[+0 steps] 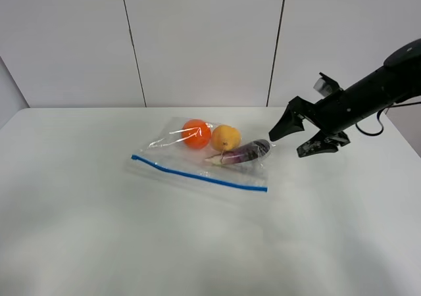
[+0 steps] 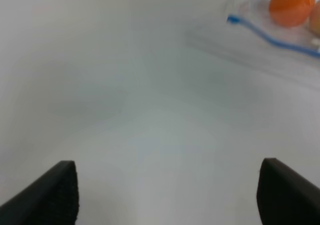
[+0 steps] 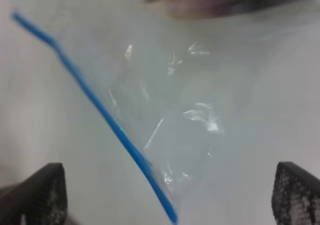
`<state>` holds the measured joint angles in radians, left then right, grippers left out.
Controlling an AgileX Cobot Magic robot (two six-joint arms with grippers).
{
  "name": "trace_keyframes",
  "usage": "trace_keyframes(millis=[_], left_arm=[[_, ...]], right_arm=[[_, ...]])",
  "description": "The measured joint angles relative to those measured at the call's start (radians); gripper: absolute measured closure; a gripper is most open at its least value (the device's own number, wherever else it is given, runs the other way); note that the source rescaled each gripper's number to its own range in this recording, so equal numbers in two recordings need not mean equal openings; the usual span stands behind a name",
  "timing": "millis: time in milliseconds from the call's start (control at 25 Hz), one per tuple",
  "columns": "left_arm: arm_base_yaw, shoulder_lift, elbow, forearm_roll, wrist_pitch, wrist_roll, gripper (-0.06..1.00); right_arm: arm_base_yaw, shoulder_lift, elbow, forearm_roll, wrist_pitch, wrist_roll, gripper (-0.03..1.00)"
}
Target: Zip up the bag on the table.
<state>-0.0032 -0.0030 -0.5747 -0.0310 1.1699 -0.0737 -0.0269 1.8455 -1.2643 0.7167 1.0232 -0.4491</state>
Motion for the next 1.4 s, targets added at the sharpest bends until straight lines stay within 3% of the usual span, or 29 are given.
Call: trace_keyframes(millis=[240, 400, 640, 800, 1280, 1400], left_arm=[[0.000, 0.000, 0.000, 0.002, 0.000, -0.001, -0.01], [0.000, 0.000, 0.000, 0.003, 0.000, -0.001, -0.01], [0.000, 0.000, 0.000, 0.003, 0.000, -0.001, -0.01], [0.000, 0.000, 0.000, 0.003, 0.000, -0.001, -0.01], [0.000, 0.000, 0.000, 0.003, 0.000, -0.001, -0.01], [0.000, 0.000, 0.000, 0.003, 0.000, -0.001, -0.01]], right_arm=[[0.000, -0.006, -0.218, -0.440, 0.109, 0.235, -0.03], [0.000, -0.008, -0.271, -0.611, 0.178, 0.281, -0.03], [0.000, -0.048, -0.268, -0.639, 0.184, 0.301, -0.03], [0.000, -0.167, -0.187, -0.640, 0.184, 0.310, -0.03], [0.000, -0.758, 0.361, -0.642, 0.188, 0.346, -0.03], [0.000, -0.937, 0.511, -0.642, 0.144, 0.357, -0.03]])
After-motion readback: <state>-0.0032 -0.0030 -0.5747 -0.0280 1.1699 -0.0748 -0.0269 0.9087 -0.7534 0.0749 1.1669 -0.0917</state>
